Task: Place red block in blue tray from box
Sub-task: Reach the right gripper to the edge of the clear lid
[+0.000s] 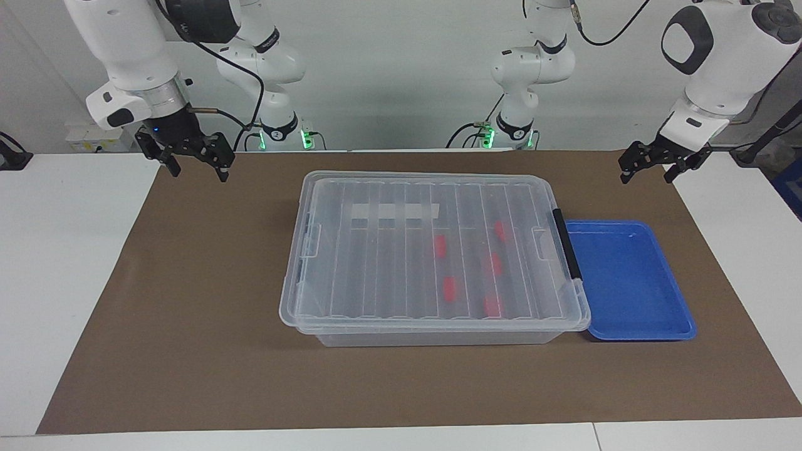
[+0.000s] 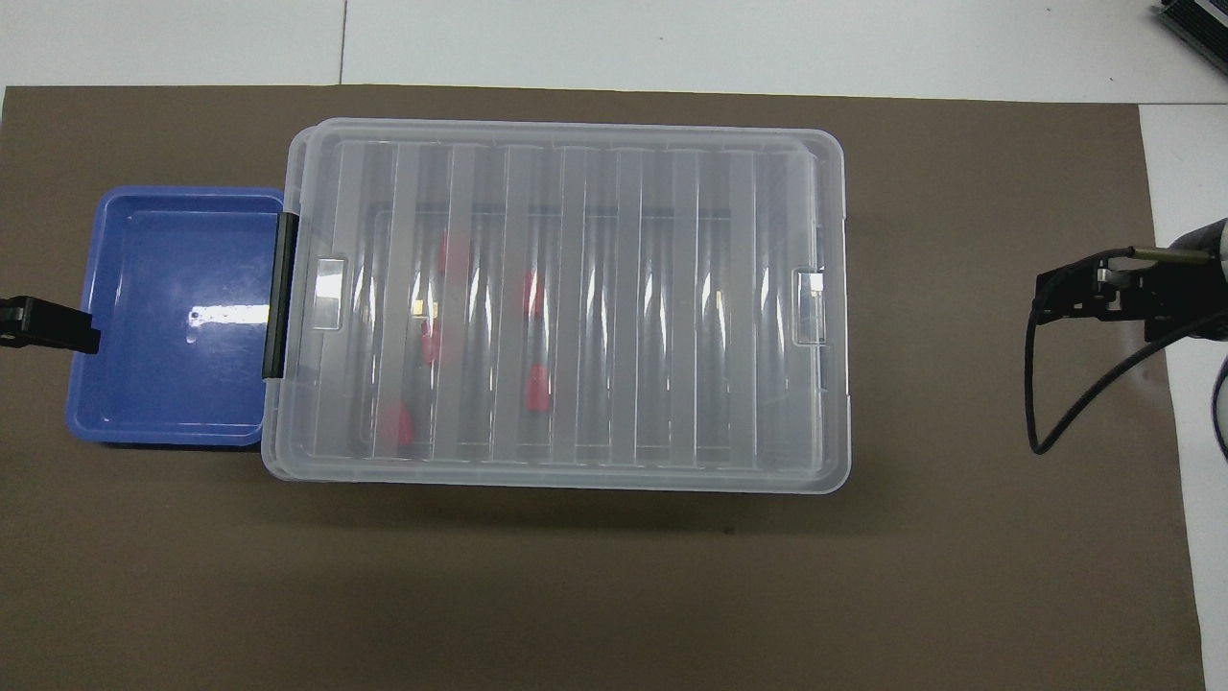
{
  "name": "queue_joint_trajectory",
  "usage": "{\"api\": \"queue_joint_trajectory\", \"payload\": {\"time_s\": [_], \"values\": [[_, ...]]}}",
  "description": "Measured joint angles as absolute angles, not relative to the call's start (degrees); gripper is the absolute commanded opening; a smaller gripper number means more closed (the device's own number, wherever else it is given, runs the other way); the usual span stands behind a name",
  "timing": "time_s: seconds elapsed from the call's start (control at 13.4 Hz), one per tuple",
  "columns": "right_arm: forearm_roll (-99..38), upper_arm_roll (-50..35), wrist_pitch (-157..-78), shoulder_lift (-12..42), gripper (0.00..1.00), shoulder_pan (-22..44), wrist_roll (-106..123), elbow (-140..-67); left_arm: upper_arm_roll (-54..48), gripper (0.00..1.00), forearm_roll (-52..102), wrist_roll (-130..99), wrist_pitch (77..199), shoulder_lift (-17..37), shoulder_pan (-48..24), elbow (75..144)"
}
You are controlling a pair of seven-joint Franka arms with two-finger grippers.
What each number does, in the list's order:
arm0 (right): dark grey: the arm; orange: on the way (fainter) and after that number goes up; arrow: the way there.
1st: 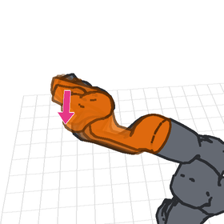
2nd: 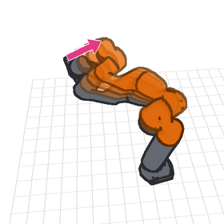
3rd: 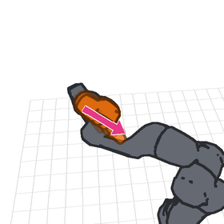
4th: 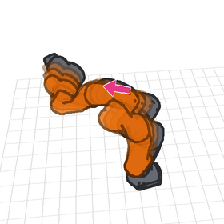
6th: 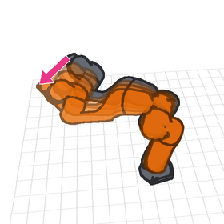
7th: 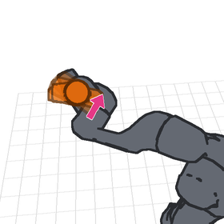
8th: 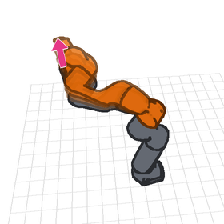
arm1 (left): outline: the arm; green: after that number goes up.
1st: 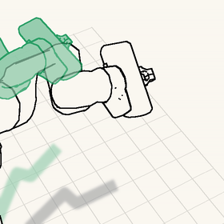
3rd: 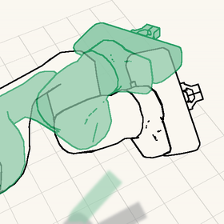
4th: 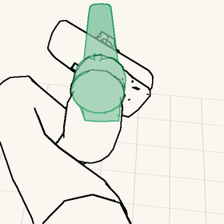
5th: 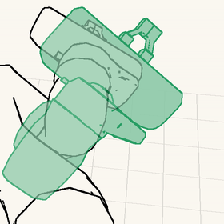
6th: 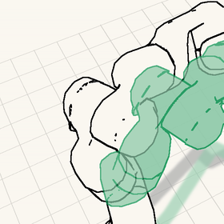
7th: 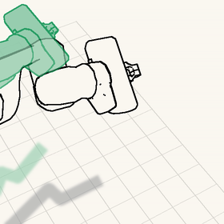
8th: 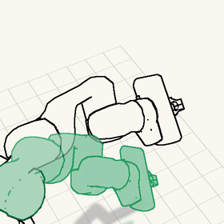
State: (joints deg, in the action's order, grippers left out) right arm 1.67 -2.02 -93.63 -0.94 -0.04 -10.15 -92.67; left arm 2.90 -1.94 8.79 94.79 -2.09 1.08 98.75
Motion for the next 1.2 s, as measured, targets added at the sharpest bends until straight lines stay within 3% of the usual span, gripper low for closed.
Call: {"api": "queue_joint_trajectory", "payload": {"time_s": [0.82,1.2], "values": [[1.5,-2.2,-114.4,4.1,0.91,11.3,-26.2,-102.1,2.9,1.0,-1.9,8.8,94.8,-2.1,1.1,98.7],[1.5,-2.2,-116.8,2.9,0.88,12.6,-27.2,-109.3,2.9,1.0,-1.9,8.8,94.8,-2.1,1.1,98.7]]}}
